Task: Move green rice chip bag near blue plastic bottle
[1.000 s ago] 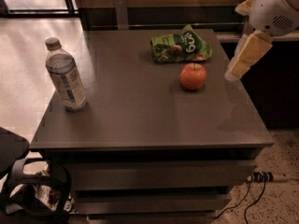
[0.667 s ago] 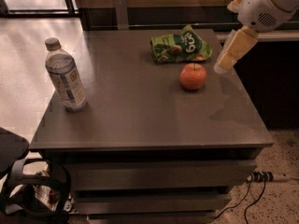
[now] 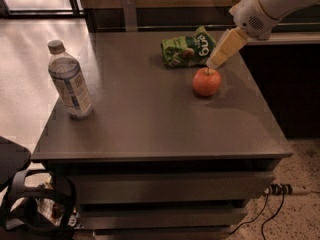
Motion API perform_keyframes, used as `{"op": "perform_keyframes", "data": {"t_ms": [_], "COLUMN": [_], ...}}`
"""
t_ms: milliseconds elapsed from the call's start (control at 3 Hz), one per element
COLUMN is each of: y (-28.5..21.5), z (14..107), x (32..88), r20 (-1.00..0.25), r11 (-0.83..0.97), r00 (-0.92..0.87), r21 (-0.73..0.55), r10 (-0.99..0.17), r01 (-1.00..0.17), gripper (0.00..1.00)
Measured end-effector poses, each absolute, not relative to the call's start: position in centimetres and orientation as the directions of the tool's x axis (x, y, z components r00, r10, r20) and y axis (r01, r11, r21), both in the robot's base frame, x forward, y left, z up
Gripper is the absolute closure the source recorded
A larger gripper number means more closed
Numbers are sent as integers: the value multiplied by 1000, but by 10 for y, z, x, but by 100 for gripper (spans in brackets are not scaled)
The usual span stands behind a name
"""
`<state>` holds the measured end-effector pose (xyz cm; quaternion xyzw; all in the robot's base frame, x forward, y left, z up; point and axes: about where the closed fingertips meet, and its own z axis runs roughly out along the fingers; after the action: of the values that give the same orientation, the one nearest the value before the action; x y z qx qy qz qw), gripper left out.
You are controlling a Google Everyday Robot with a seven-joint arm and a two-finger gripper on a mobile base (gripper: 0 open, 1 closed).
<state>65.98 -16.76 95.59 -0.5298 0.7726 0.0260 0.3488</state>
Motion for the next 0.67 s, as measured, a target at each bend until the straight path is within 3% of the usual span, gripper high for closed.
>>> {"op": "perform_keyframes", "data": {"t_ms": [667], "y": [-143], "z": [943], "x": [695], "r20": [-675], "r11": [531], "r00": [-219], "r21": [-297], "r10": [-704], "r01": [-793], "gripper": [0]}}
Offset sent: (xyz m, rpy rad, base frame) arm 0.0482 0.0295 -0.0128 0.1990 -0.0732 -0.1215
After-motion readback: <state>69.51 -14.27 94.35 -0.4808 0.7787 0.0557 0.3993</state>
